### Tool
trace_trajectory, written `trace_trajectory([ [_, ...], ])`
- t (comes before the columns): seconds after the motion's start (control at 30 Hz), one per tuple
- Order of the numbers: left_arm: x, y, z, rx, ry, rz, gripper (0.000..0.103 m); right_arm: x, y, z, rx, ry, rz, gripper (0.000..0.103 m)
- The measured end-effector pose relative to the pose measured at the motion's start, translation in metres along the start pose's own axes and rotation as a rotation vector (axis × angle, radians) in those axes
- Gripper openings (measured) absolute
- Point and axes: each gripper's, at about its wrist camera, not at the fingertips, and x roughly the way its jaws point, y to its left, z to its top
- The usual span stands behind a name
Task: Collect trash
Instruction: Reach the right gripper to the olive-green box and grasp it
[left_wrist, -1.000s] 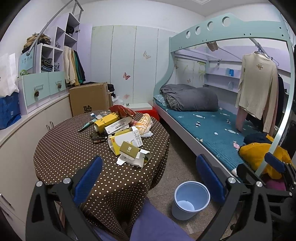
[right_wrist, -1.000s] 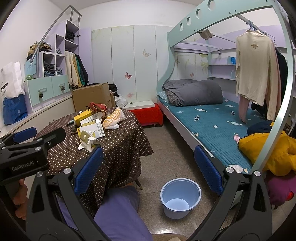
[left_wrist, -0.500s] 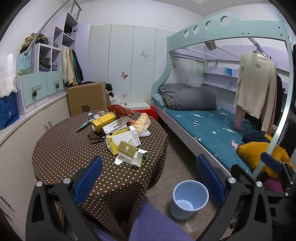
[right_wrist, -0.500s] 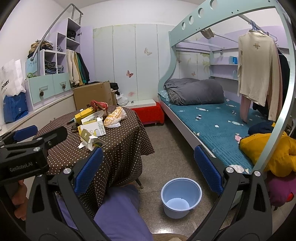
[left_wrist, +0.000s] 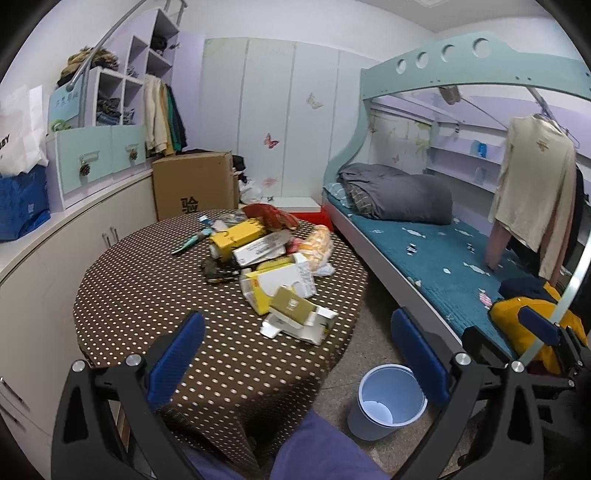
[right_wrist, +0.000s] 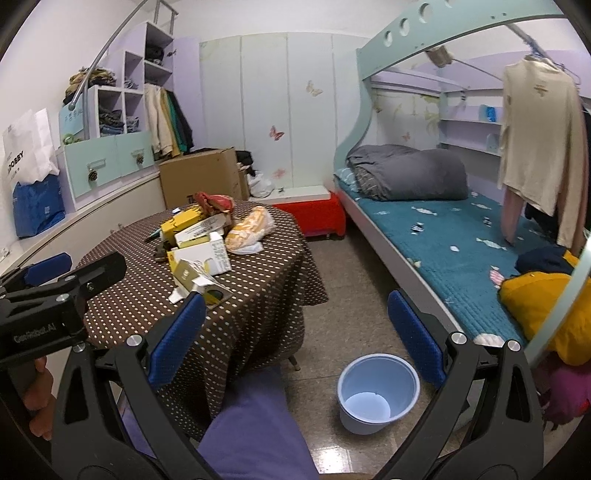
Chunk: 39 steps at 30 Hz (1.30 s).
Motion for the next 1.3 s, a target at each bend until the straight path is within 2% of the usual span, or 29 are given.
trace_trajectory([
  [0.17, 0.013, 0.028, 0.008, -0.049, 0.025, 0.053, 0.099, 0.029, 0.019, 0.014, -0.023, 0.047, 0.049, 0.097],
  [0.47, 0.043, 0.084, 0.013, -0.134, 0.121, 0.167, 0.099, 0.089, 0.063, 0.028, -0.084, 0.163, 0.155, 0.097],
  [0.67, 0.062, 0.117, 0.007, -0.186, 0.185, 0.185, 0.099, 0.126, 0.092, 0.025, -0.136, 0.255, 0.199, 0.097],
  [0.8, 0.076, 0.138, 0.002, -0.252, 0.232, 0.173, 0.099, 0.151, 0.105, 0.019, -0.159, 0.322, 0.196, 0.097],
  [0.97, 0.092, 0.147, -0.004, -0.247, 0.295, 0.193, 0.099, 0.182, 0.118, 0.008, -0.177, 0.385, 0.196, 0.097],
  [1.13, 0.107, 0.155, -0.005, -0.279, 0.343, 0.144, 0.099, 0.204, 0.124, 0.003, -0.196, 0.411, 0.19, 0.096],
  [1.23, 0.116, 0.152, -0.004, -0.266, 0.363, 0.148, 0.099, 0.208, 0.124, 0.003, -0.215, 0.404, 0.175, 0.076],
  [1.3, 0.121, 0.147, -0.002, -0.249, 0.373, 0.128, 0.099, 0.208, 0.122, 0.005, -0.22, 0.406, 0.199, 0.071],
])
